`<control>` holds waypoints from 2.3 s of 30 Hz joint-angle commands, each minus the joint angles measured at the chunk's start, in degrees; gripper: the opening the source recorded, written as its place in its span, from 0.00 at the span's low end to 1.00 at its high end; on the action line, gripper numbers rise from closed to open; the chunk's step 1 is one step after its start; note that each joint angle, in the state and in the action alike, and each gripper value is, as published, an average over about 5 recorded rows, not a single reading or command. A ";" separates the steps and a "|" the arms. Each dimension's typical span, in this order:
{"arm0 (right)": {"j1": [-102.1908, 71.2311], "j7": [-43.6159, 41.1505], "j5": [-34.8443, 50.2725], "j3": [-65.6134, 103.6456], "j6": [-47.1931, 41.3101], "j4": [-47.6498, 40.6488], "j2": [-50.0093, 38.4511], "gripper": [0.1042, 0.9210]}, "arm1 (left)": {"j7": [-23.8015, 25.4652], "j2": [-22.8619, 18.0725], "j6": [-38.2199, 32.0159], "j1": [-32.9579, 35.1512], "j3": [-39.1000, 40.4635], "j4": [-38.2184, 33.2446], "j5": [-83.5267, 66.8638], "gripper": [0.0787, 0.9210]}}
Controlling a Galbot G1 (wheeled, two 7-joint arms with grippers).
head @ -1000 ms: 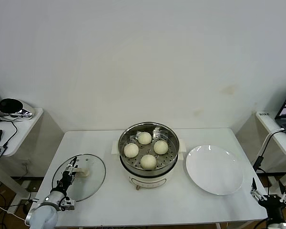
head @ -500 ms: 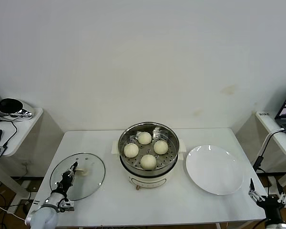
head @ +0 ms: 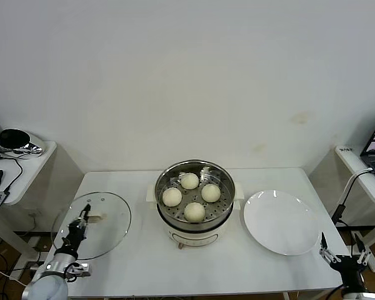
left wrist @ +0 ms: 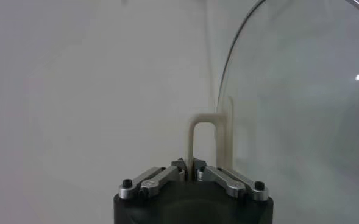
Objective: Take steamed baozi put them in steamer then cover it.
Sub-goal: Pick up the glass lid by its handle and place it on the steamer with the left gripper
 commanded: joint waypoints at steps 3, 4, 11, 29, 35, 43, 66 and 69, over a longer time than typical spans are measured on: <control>-0.02 -0.13 -0.90 -1.88 0.32 0.71 0.22 0.88 | 13.03 8.12 19.94 8.10 -2.80 -29.33 -15.40 0.07; 0.00 -0.13 -1.08 -2.06 0.27 0.91 0.31 0.88 | 13.72 9.00 20.85 7.40 -1.94 -30.17 -16.10 0.07; 0.26 -0.04 -3.29 -2.77 0.62 1.35 1.31 0.88 | 16.76 15.14 25.73 -0.31 8.89 -33.94 -21.03 0.07; 3.71 2.39 -9.73 -4.89 1.19 -1.52 3.71 0.88 | 28.72 -0.83 45.17 -32.12 45.59 -22.63 -0.10 0.07; 3.85 2.60 -10.33 -4.92 1.86 -2.82 3.91 0.88 | 34.19 -8.65 45.50 -33.34 48.57 -18.45 11.43 0.07; 3.71 2.57 -10.36 -4.79 2.19 -3.08 4.01 0.88 | 35.04 -13.25 44.73 -34.19 50.32 -13.96 14.18 0.07; 3.52 2.36 -10.30 -5.06 2.94 -3.84 3.43 0.88 | 30.21 -16.37 42.05 -32.55 49.45 -7.05 14.81 0.07; 3.48 2.33 -10.31 -5.11 2.97 -3.80 3.42 0.88 | 29.94 -16.72 41.88 -32.51 49.47 -6.66 14.82 0.07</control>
